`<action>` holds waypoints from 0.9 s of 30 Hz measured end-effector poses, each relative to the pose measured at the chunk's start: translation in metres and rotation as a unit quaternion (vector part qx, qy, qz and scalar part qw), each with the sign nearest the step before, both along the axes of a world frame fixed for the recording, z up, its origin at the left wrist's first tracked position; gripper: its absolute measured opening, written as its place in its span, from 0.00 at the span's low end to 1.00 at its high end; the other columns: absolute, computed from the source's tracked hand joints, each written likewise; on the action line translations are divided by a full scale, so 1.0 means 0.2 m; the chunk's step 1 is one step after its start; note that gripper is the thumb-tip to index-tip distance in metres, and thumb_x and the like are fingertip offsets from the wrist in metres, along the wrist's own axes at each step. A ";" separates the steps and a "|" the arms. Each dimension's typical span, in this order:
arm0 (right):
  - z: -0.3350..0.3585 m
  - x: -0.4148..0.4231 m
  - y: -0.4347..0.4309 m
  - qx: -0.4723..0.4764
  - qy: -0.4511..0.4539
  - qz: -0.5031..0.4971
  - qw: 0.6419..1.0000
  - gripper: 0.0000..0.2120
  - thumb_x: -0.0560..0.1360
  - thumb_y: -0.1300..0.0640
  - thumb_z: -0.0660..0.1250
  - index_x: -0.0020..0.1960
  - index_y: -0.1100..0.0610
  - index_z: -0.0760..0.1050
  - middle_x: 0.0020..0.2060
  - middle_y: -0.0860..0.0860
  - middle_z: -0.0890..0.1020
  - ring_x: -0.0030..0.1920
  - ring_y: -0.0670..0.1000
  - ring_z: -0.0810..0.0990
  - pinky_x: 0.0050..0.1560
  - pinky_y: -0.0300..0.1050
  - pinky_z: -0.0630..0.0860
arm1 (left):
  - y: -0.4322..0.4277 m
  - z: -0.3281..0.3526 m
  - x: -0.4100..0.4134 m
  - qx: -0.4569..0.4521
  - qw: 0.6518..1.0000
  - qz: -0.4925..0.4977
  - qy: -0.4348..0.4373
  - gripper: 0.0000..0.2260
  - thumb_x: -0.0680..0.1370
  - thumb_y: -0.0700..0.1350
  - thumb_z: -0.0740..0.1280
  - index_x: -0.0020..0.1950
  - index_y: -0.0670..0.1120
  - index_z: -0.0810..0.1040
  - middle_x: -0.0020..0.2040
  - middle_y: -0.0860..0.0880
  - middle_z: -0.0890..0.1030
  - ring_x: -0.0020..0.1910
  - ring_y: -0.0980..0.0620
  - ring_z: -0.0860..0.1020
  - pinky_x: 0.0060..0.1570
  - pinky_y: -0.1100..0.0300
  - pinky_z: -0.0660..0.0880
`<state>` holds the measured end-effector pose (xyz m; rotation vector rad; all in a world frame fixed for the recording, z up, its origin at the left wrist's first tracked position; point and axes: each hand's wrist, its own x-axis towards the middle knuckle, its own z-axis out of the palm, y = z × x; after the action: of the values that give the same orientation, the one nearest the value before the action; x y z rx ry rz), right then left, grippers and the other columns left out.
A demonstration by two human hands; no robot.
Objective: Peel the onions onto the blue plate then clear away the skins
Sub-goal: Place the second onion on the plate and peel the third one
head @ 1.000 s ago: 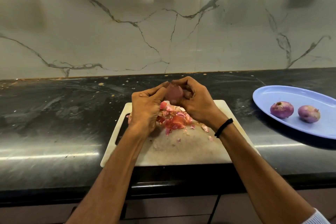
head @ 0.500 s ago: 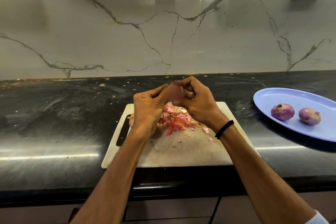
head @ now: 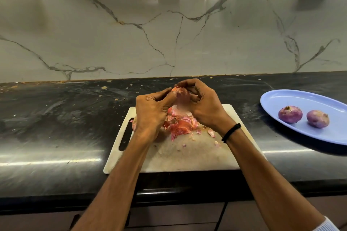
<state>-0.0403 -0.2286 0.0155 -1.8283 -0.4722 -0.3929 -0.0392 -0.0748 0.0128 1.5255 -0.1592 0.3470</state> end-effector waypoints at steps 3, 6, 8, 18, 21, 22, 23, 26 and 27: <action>-0.01 0.01 0.01 -0.015 0.007 -0.001 1.000 0.29 0.69 0.67 0.77 0.66 0.58 0.72 0.60 0.51 0.79 0.61 0.49 0.80 0.60 0.40 0.78 | 0.02 0.00 0.00 0.017 1.000 0.012 -0.006 0.11 0.73 0.43 0.76 0.54 0.44 0.85 0.46 0.47 0.87 0.47 0.50 0.86 0.52 0.48 0.82; -0.02 0.01 0.00 -0.022 0.008 -0.005 1.000 0.28 0.68 0.66 0.77 0.65 0.58 0.72 0.60 0.51 0.79 0.61 0.49 0.80 0.59 0.40 0.78 | 0.02 0.00 0.00 0.031 0.999 0.015 -0.009 0.12 0.73 0.44 0.76 0.55 0.43 0.85 0.47 0.46 0.87 0.47 0.51 0.86 0.51 0.49 0.82; -0.02 0.01 0.00 -0.021 0.009 -0.003 1.000 0.28 0.68 0.66 0.77 0.65 0.58 0.72 0.60 0.51 0.79 0.61 0.49 0.80 0.59 0.39 0.78 | 0.02 0.01 -0.01 0.032 0.999 0.020 -0.009 0.11 0.73 0.43 0.75 0.55 0.43 0.85 0.47 0.47 0.87 0.46 0.52 0.86 0.50 0.50 0.83; 0.00 0.00 -0.01 0.010 0.020 0.012 1.000 0.26 0.69 0.67 0.76 0.63 0.56 0.72 0.58 0.50 0.80 0.60 0.50 0.81 0.60 0.46 0.79 | 0.00 -0.01 0.01 -0.043 0.998 -0.031 0.030 0.16 0.72 0.46 0.75 0.57 0.41 0.84 0.50 0.44 0.86 0.52 0.49 0.85 0.56 0.49 0.81; 0.00 0.00 -0.01 0.005 0.024 0.020 1.000 0.25 0.69 0.68 0.76 0.63 0.56 0.73 0.57 0.49 0.80 0.58 0.48 0.82 0.58 0.43 0.80 | 0.01 -0.01 0.01 -0.022 0.999 -0.024 0.017 0.15 0.73 0.44 0.74 0.57 0.41 0.84 0.50 0.44 0.86 0.50 0.49 0.85 0.54 0.48 0.81; 0.00 0.00 -0.01 0.001 0.022 0.019 1.000 0.25 0.69 0.68 0.76 0.62 0.56 0.73 0.57 0.49 0.80 0.58 0.48 0.82 0.57 0.43 0.80 | 0.02 0.00 0.00 -0.008 1.000 -0.016 0.012 0.14 0.73 0.44 0.74 0.57 0.41 0.84 0.49 0.44 0.86 0.49 0.50 0.85 0.54 0.49 0.82; 0.00 0.00 -0.01 -0.002 0.020 0.018 1.000 0.24 0.69 0.68 0.77 0.61 0.55 0.74 0.57 0.49 0.80 0.58 0.48 0.82 0.56 0.43 0.81 | 0.02 0.00 0.00 0.005 1.000 -0.008 0.008 0.12 0.73 0.44 0.74 0.56 0.42 0.84 0.49 0.45 0.86 0.49 0.51 0.85 0.53 0.49 0.82; 0.00 0.00 -0.01 -0.010 0.013 0.013 1.000 0.24 0.68 0.67 0.78 0.60 0.55 0.74 0.57 0.50 0.81 0.57 0.49 0.82 0.56 0.45 0.81 | 0.02 0.00 -0.01 0.033 0.999 0.010 0.005 0.11 0.74 0.43 0.73 0.55 0.43 0.84 0.48 0.46 0.86 0.47 0.53 0.85 0.51 0.50 0.83; 0.00 0.00 -0.01 -0.010 0.013 0.012 1.000 0.24 0.68 0.67 0.78 0.60 0.55 0.75 0.57 0.50 0.81 0.57 0.49 0.83 0.56 0.45 0.81 | 0.02 0.01 -0.01 0.037 0.999 0.011 0.004 0.11 0.74 0.43 0.73 0.55 0.43 0.84 0.48 0.46 0.86 0.47 0.53 0.85 0.51 0.51 0.83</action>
<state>-0.0409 -0.2309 0.0148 -1.8444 -0.4809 -0.3488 -0.0410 -0.0701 0.0139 1.6016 -0.1500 0.3552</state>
